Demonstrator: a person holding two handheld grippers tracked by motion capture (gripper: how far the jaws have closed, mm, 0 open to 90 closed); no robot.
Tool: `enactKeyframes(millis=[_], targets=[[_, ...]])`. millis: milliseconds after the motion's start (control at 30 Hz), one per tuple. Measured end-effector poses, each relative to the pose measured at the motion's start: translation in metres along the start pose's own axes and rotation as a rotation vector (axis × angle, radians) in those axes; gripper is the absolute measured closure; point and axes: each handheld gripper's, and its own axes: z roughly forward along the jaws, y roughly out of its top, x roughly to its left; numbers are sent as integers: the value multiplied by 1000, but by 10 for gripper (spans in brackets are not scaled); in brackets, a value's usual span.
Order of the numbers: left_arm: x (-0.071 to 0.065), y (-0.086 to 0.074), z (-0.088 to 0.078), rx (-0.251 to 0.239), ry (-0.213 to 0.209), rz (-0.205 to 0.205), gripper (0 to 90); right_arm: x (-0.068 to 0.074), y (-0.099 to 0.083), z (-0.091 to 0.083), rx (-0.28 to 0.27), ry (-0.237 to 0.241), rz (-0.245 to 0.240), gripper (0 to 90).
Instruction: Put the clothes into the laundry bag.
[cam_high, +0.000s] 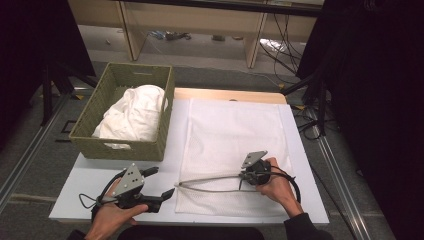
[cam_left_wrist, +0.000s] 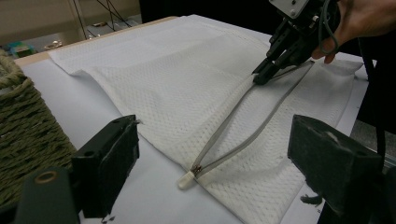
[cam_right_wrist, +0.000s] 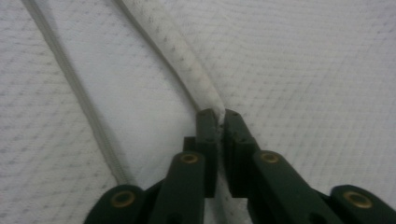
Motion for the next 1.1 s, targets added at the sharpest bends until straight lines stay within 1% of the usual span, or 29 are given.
enactKeyframes(millis=[33, 100, 133, 167, 200, 233, 267, 300, 333, 367, 400, 433, 467, 500, 533, 567, 600, 633, 667, 700, 733, 767, 833, 867, 900, 933, 1000, 1033, 1100], targets=[[-1, 0, 0, -3, -2, -16, 162, -1, 2, -2, -10, -13, -8, 896], [0, 0, 0, 4, 5, -16, 162, 0, 5, -8, -26, -42, 6, 897], [1, 0, 0, 0, 1, -3, 162, -1, 7, -11, -38, -56, -11, 897], [0, 0, 0, 1, 3, -17, 162, -1, 8, -13, -52, -74, -7, 897], [1, 0, 0, 0, 4, -17, 162, -2, 9, -15, -44, -71, -21, 897], [1, 0, -1, -2, 5, -18, 162, 0, 10, -16, -52, -82, 6, 898], [1, 0, -1, -1, 7, -9, 162, -1, 10, -15, -64, -102, -20, 899], [2, 1, -1, -3, 9, -8, 162, 0, 10, -15, -60, -97, -8, 899], [1, 1, -1, -6, 11, -23, 162, -1, 10, -14, -53, -103, -18, 899], [2, 1, -1, -4, 10, -28, 163, -1, 10, -13, -49, -105, -30, 899], [3, 1, -1, -9, 10, -28, 163, -2, 10, -13, -62, -113, -53, 899], [3, 2, -2, -1, 16, -29, 164, 0, 10, -14, -58, -106, -18, 899], [3, 2, -2, 4, 27, -47, 166, 0, 10, -15, -60, -102, -9, 899], [4, 3, -3, 10, 49, -47, 168, -2, 10, -16, -71, -106, -21, 899], [6, 5, -4, 11, 60, -61, 169, -3, 11, -18, -85, -115, -19, 900], [8, 8, -6, 9, 64, -65, 170, -4, 11, -20, -91, -133, -30, 899], [10, 11, -8, 4, 77, -77, 170, -6, 11, -22, -93, -128, -38, 900], [12, 16, -11, 1, 97, -72, 171, -6, 12, -23, -107, -133, -30, 899], [15, 22, -14, -6, 109, -73, 171, -5, 12, -25, -114, -124, -8, 900], [20, 29, -18, -10, 125, -78, 170, -5, 13, -27, -119, -139, -17, 899], [25, 37, -21, -17, 139, -84, 169, -5, 14, -29, -122, -137, -12, 900], [32, 45, -24, -16, 151, -81, 167, -5, 14, -30, -131, -141, -18, 900], [48, 62, -27, 3, 178, -89, 164, -3, 16, -31, -133, -144, -16, 900], [57, 70, -28, 14, 187, -92, 158, -3, 17, -31, -135, -138, -31, 900], [66, 78, -28, 22, 202, -95, 160, -3, 17, -30, -145, -147, -44, 900], [76, 85, -28, 41, 223, -84, 160, -1, 17, -31, -135, -141, -18, 900], [97, 99, -25, 91, 274, -59, 161, -1, 17, -31, -138, -144, -4, 899], [107, 105, -24, 106, 299, -58, 161, -1, 17, -31, -139, -143, -7, 900], [129, 114, -18, 136, 324, -84, 160, -1, 17, -31, -148, -144, -13, 899]])
